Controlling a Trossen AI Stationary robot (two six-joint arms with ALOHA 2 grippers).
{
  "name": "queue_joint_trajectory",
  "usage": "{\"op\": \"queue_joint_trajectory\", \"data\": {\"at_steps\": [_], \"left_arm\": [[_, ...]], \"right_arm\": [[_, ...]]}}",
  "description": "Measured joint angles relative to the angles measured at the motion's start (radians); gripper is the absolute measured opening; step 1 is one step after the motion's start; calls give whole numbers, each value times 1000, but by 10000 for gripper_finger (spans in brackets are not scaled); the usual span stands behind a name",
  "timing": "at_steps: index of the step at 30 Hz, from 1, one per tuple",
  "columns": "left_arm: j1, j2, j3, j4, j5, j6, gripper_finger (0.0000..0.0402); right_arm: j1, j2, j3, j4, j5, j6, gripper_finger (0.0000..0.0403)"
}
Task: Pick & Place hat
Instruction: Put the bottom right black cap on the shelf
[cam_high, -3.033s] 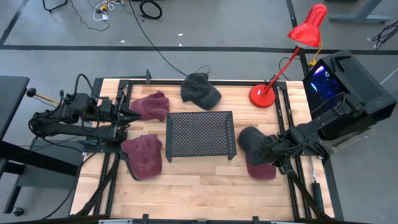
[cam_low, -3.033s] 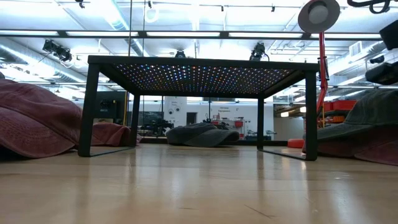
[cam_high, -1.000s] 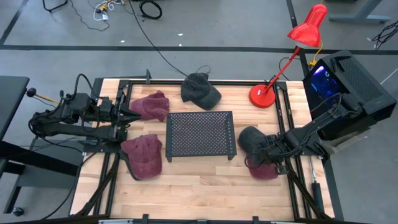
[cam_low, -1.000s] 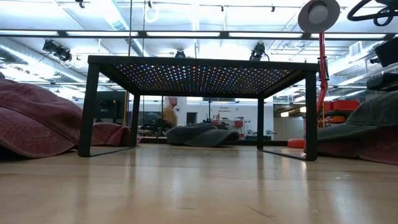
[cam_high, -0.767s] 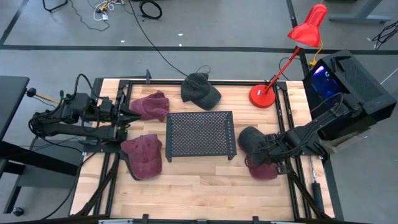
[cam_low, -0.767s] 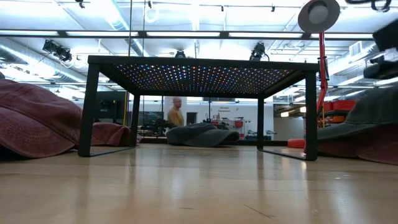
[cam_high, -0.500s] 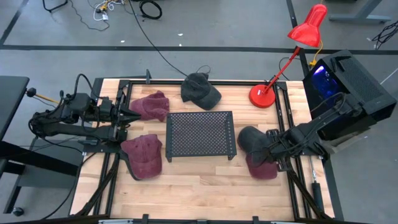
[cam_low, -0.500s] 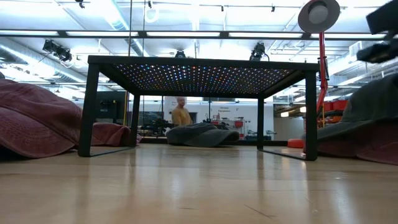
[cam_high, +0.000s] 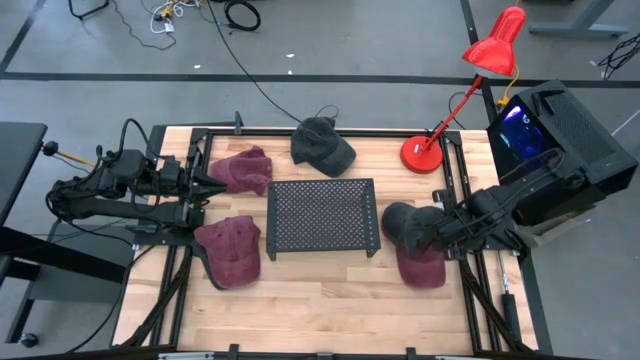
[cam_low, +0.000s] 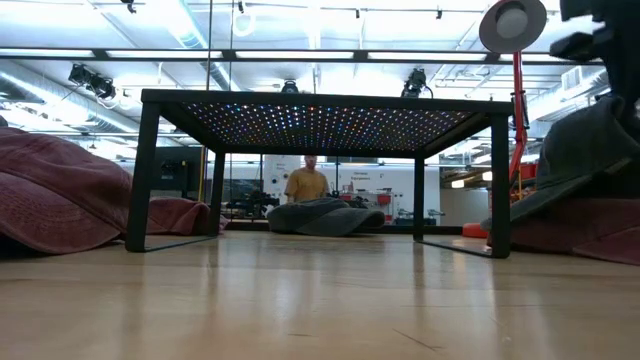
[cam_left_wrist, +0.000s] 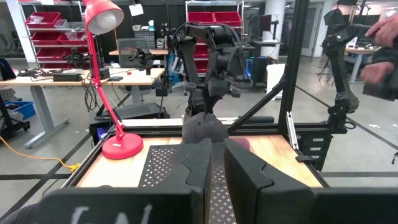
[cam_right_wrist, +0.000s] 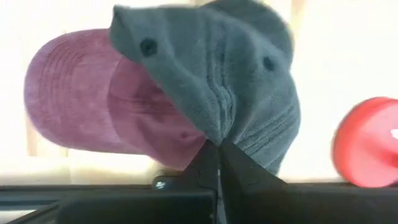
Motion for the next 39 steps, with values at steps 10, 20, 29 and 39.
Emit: {"op": "queue_joint_trajectory", "data": {"at_steps": [10, 20, 29, 39], "left_arm": [[0, 0, 0, 0, 0, 0, 48], [0, 0, 0, 0, 0, 0, 48], [0, 0, 0, 0, 0, 0, 48], [0, 0, 0, 0, 0, 0, 48]], "right_arm": [[-57, 0, 137, -84, 131, -34, 0], [-118, 0, 295, -122, 199, -61, 0], [-162, 5, 435, -123, 262, -119, 0], [-217, 51, 624, -124, 348, -264, 0]]}}
